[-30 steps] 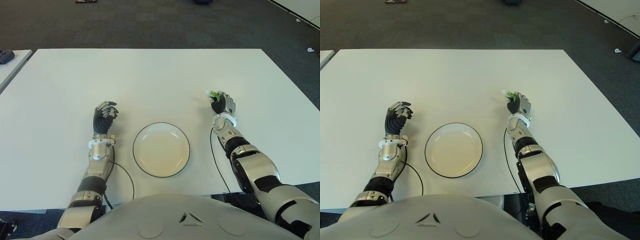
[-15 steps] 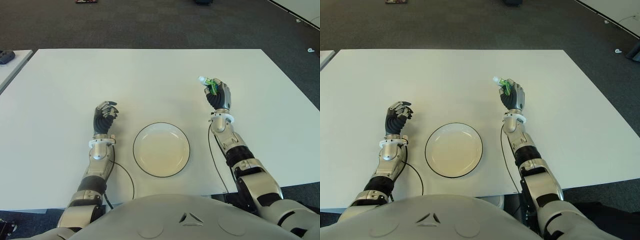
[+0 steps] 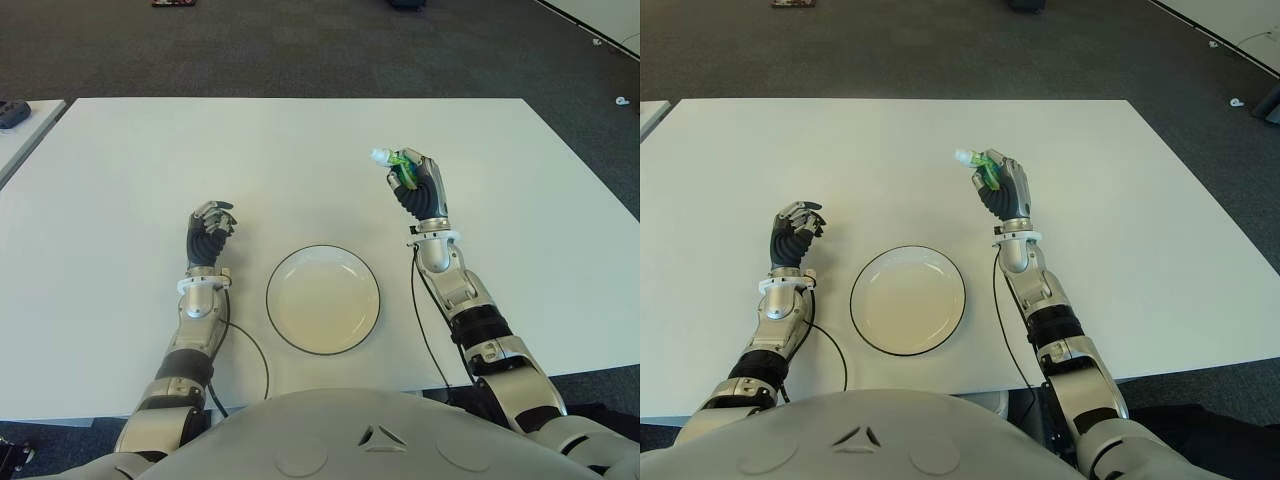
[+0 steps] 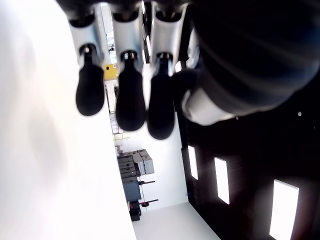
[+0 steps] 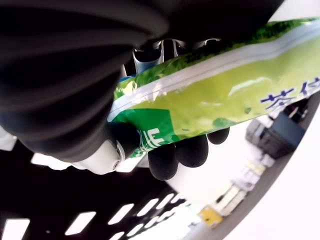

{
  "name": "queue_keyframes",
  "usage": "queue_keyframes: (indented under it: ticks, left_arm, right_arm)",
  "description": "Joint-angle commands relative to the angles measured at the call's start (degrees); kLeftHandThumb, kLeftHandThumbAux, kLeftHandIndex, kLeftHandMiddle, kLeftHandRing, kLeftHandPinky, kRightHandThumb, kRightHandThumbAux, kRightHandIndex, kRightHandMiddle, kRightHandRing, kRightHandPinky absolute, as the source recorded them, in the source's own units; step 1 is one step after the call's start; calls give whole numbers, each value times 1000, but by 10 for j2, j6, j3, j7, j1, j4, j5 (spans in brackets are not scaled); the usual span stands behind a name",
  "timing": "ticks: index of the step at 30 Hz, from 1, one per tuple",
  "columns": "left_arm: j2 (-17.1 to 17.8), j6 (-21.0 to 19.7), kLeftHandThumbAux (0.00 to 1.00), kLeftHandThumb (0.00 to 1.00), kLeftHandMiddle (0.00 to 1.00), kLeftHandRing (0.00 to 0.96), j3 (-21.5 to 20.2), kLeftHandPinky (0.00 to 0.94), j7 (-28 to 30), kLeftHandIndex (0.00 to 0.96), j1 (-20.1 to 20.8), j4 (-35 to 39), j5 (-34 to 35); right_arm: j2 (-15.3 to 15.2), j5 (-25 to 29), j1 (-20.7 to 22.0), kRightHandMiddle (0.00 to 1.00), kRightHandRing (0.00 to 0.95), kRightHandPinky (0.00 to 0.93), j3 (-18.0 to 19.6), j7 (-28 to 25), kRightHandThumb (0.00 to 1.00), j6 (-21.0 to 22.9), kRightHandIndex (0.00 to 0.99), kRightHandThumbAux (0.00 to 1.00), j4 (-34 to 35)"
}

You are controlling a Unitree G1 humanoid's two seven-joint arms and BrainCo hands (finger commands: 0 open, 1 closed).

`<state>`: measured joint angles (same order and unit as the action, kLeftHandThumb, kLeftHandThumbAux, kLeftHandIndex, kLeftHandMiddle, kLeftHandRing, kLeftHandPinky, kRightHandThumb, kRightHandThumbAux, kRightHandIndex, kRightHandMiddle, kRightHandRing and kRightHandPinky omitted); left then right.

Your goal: Put the toothpaste on the table into the plate.

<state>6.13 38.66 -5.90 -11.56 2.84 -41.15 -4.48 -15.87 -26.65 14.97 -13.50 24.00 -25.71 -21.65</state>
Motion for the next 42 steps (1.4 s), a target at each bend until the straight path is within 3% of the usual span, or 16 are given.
queue_keyframes:
  ticks: [1, 9, 19, 24, 34, 42]
  left_arm:
    - [-4, 6, 719, 693, 700, 688, 3, 646, -2, 439, -21, -24, -8]
    - [-8, 1, 719, 693, 703, 686, 4, 638, -6, 439, -27, -12, -10]
    - [-4, -17, 719, 694, 697, 678, 6, 634, -6, 439, -25, -12, -15]
    - [-3, -14, 719, 694, 701, 683, 5, 649, -16, 439, -23, -18, -20]
    - [-4, 4, 719, 694, 710, 695, 6, 655, -17, 440, -20, -27, -22]
    - [-5, 14, 718, 693, 697, 686, 4, 649, -4, 439, -17, -34, -10]
  right_arm:
    - [6, -6, -28, 874, 865, 849, -16, -26, 706, -31, 438, 724, 47]
    - [9, -1, -58, 873, 864, 845, -47, -89, 707, -69, 438, 723, 104]
    - [4, 9, -73, 872, 862, 847, -100, -194, 709, -118, 439, 722, 107]
    - [-2, 13, -75, 868, 857, 850, -118, -249, 711, -118, 440, 721, 113]
    - [2, -33, -71, 869, 865, 873, -139, -266, 711, -124, 440, 720, 79]
    - [-7, -81, -63, 884, 882, 888, -153, -288, 712, -101, 441, 719, 85]
